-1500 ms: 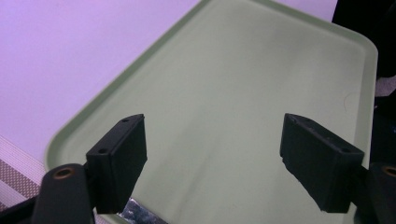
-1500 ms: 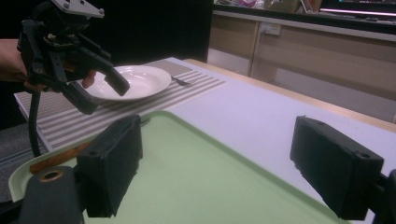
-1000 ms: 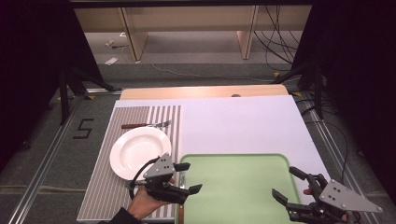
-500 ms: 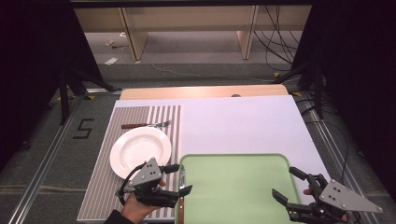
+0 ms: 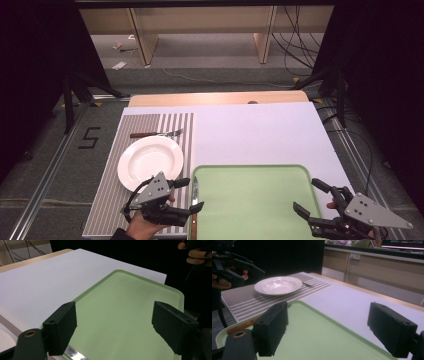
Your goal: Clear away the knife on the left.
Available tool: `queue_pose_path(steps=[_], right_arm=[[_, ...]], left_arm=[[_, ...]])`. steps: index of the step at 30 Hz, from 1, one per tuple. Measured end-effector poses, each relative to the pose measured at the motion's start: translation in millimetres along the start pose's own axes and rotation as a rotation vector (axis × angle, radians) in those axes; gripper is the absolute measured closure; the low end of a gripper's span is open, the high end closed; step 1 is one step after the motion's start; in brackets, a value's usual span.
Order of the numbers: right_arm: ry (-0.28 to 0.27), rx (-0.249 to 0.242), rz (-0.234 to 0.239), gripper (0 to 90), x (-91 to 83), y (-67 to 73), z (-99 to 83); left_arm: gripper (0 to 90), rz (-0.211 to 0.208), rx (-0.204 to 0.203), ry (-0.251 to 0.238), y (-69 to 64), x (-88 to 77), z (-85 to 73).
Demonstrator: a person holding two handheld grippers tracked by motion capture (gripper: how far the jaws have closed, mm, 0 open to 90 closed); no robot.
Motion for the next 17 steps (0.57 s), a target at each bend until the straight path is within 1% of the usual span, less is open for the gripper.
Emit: queue_pose_path(steps=[3, 6, 8, 10, 12, 14, 17], right_arm=[[0.0, -0.002, 0.001, 17.9, 0.1, 0.2, 0.0], [-0.001, -0.005, 0.002, 17.9, 0.4, 0.3, 0.1], [0.001, -0.005, 0.002, 17.9, 0.6, 0.4, 0.1], [0.002, -0.008, 0.003, 17.9, 1.1, 0.6, 0.1], [0.003, -0.006, 0.003, 17.9, 1.3, 0.6, 0.0], [0.004, -0.006, 0.003, 17.9, 1.3, 0.7, 0.0], [0.003, -0.007, 0.004, 17.9, 1.3, 0.7, 0.1]], left_arm=[[20.0, -0.001, -0.001, 0.005, 0.2, 0.7, -0.1], [19.9, -0.028, -0.031, 0.003, 1.4, 1.0, 0.2], [19.9, -0.022, -0.024, 0.001, 1.4, 0.7, 0.4], [19.2, -0.028, -0.032, 0.008, 1.5, 1.3, 0.3], [19.0, -0.029, -0.028, 0.012, 0.8, 1.9, 0.3], [18.7, -0.028, -0.017, 0.018, 0.5, 2.4, 0.2], [18.6, -0.03, -0.013, 0.022, -0.5, 3.0, 0.2]])
Point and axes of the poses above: each handheld gripper's, and its own axes: x roughly forward along the jaws, z roughly out of its top, y roughly to its left, the point moved 1 cm from there along x, roughly forward along the jaws, and after that the axes turned 12 degrees about z, right-handed, at the moved point
